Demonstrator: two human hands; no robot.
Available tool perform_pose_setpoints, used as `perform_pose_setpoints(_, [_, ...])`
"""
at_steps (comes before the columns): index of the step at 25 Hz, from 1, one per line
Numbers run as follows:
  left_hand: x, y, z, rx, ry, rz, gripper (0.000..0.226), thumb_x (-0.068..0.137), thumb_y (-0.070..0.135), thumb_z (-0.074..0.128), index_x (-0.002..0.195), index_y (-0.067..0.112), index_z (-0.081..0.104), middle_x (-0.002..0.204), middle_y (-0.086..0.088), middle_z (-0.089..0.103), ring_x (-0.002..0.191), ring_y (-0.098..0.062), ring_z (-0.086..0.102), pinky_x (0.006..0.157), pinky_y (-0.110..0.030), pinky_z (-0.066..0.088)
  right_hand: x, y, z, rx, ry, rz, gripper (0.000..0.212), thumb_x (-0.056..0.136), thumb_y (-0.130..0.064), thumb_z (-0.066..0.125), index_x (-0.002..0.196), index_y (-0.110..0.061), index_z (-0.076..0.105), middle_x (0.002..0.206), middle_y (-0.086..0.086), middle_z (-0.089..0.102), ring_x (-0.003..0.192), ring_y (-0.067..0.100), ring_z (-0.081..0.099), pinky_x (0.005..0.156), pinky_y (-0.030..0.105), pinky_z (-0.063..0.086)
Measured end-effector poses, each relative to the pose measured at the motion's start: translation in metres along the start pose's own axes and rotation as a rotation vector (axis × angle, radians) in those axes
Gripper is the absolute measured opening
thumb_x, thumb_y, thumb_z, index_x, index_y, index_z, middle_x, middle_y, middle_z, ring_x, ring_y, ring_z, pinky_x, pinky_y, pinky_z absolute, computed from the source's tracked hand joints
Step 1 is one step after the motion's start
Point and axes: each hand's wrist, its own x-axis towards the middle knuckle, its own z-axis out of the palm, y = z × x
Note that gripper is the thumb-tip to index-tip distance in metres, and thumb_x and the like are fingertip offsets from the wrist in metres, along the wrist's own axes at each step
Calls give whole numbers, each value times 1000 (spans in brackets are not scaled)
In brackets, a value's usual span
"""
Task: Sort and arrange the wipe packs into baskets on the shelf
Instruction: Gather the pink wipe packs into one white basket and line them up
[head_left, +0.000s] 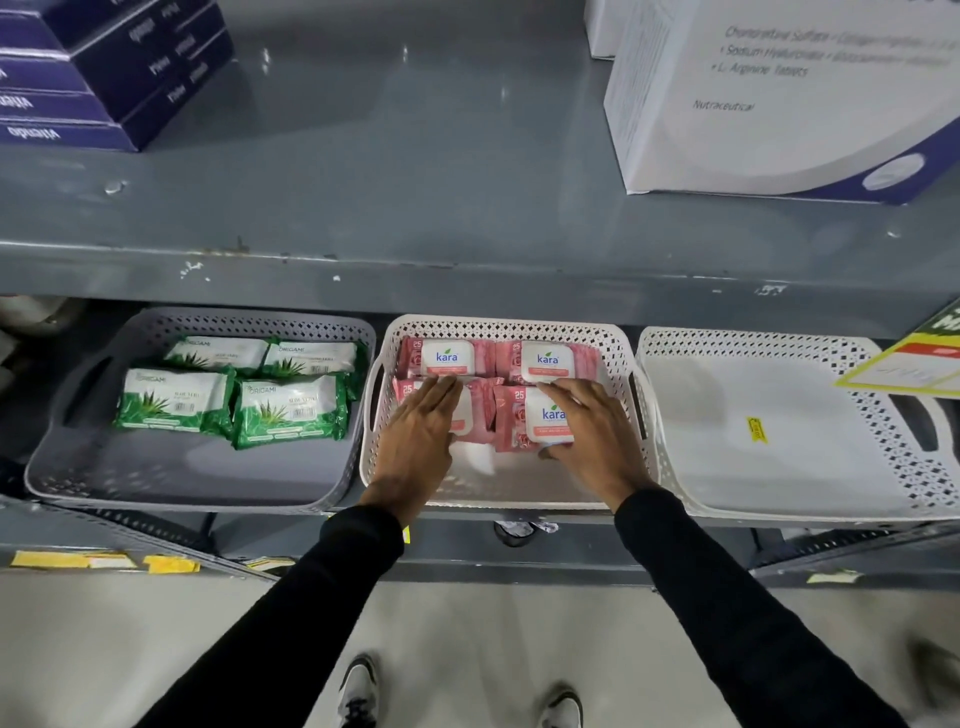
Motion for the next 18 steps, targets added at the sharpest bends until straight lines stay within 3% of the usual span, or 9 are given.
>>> perform_pose_setpoints(5, [2, -10, 5, -32, 5, 54, 80, 86, -4, 64, 154, 13, 25, 162, -2, 28, 152, -18, 21, 125, -32, 17, -4, 4, 6, 17, -72, -14, 85, 82, -20, 80, 155, -17, 36, 154, 2, 45, 143, 22, 39, 114, 42, 40])
perform_pose_setpoints(13, [5, -16, 11, -57, -41, 64, 80, 85, -7, 61, 154, 10, 24, 163, -7, 27, 152, -20, 21, 120, -23, 8, -2, 4, 8, -25, -126, -26, 80, 89, -10, 70, 158, -18, 29, 158, 3, 37, 146, 22, 34, 117, 40, 38])
perform_pose_setpoints(15, [3, -15, 9, -52, -63, 92, 75, 90, -1, 59, 155, 10, 22, 164, -9, 24, 153, -22, 17, 121, -26, 6, -3, 4, 4, -32, -158, -46, 81, 91, -17, 69, 159, -17, 24, 162, 2, 31, 150, 21, 29, 121, 40, 32])
perform_pose_setpoints(18, [6, -13, 5, -76, -32, 79, 57, 104, 33, 37, 155, 12, 23, 165, -6, 16, 154, -22, 9, 127, -40, 9, 3, 1, -1, 10, -136, -54, 79, 99, -47, 53, 161, -14, 15, 169, 2, 15, 155, 19, 15, 127, 41, 18])
